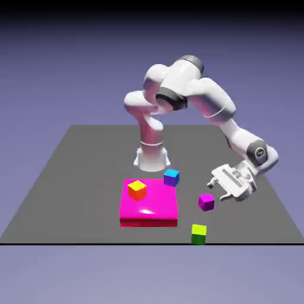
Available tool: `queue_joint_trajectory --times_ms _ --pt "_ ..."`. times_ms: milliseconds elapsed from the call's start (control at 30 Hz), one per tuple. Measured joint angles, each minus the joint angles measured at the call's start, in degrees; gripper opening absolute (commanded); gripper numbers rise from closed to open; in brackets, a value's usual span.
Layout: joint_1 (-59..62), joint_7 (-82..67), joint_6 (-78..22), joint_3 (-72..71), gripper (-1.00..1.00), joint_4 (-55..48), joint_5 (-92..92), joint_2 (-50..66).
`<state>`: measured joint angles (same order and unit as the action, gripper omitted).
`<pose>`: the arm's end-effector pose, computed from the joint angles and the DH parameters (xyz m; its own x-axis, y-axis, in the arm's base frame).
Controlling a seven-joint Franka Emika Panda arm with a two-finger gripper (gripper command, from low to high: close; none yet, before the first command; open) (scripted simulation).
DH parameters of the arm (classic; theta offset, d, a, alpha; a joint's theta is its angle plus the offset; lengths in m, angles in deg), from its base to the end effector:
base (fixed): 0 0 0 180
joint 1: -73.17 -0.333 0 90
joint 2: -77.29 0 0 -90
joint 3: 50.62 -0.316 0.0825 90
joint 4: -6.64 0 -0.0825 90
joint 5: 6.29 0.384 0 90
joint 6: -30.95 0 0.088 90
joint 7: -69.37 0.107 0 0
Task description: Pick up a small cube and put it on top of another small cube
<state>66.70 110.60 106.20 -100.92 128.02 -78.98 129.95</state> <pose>0.3068 0.3317 0.0895 0.5638 0.5319 -0.6318 0.7711 -0.0651 0.6333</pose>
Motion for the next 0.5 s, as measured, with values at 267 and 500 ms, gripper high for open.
queue_joint_trajectory --times_ms 267,500 --pt "-2.01 -1.57 -0.69 0.09 -1.00 0.46 5.55 -4.65" --pt "-5.15 -5.60 3.96 8.47 -1.00 7.09 17.48 -19.18"
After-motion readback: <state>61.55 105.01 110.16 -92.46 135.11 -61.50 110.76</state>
